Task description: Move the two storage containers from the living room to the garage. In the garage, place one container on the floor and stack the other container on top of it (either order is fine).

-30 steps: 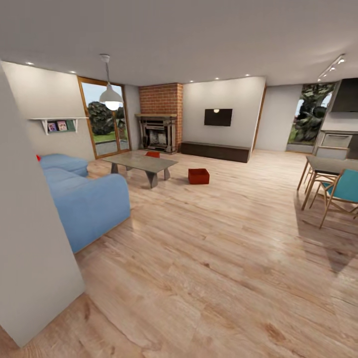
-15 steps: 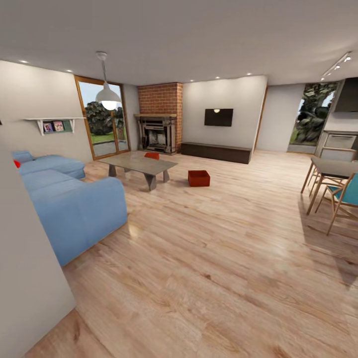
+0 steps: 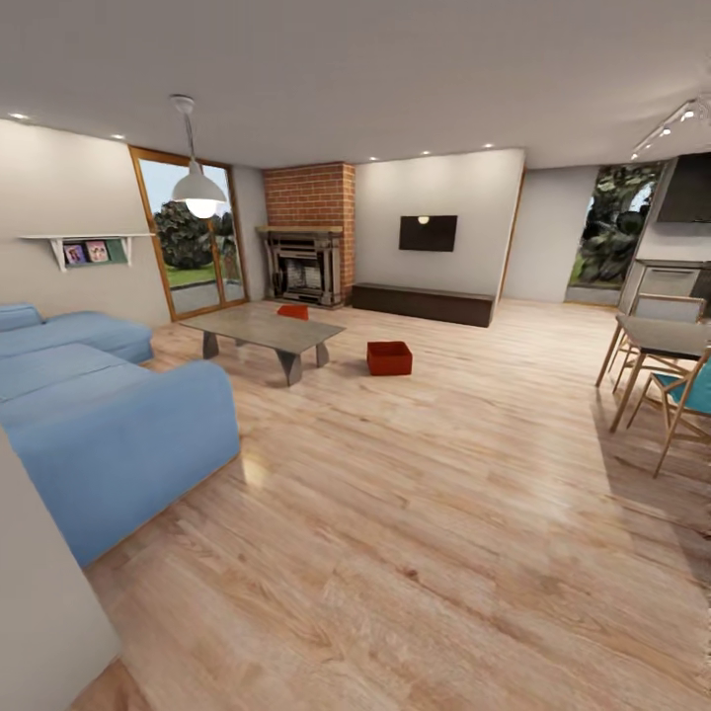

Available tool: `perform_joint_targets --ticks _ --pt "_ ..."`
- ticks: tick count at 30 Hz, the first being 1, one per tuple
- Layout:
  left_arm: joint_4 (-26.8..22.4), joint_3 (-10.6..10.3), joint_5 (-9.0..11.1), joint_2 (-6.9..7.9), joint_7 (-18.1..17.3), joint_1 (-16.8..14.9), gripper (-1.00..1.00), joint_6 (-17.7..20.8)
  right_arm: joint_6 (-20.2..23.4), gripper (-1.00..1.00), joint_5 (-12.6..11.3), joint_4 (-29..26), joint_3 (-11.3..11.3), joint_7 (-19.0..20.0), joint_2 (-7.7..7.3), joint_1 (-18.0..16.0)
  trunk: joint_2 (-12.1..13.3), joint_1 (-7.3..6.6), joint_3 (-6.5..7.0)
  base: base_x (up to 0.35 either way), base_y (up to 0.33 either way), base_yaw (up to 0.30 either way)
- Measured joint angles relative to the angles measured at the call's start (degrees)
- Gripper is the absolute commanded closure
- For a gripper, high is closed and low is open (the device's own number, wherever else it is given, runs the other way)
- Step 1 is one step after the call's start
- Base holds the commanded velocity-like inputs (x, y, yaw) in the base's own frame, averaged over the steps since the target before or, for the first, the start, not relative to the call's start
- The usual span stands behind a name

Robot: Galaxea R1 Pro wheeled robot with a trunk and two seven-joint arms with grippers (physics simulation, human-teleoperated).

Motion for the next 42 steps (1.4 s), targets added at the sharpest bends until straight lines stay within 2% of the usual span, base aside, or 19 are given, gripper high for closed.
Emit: perform_joint_targets --ticks 14,42 --pt "0.00 -0.01 0.00 0.01 0.00 0.00 -1.00 -0.01 0.00 -1.00 -0.02 0.00 -0.06 0.00 0.00 -0.01 0.00 0.00 0.00 0.320 0.000 -0.215" --pt "0.01 -0.02 0.00 0.06 0.00 0.00 -1.00 0.03 0.01 -1.00 0.07 0.00 0.03 0.00 0.00 -0.02 0.00 0.00 0.00 0.320 0.000 -0.006"
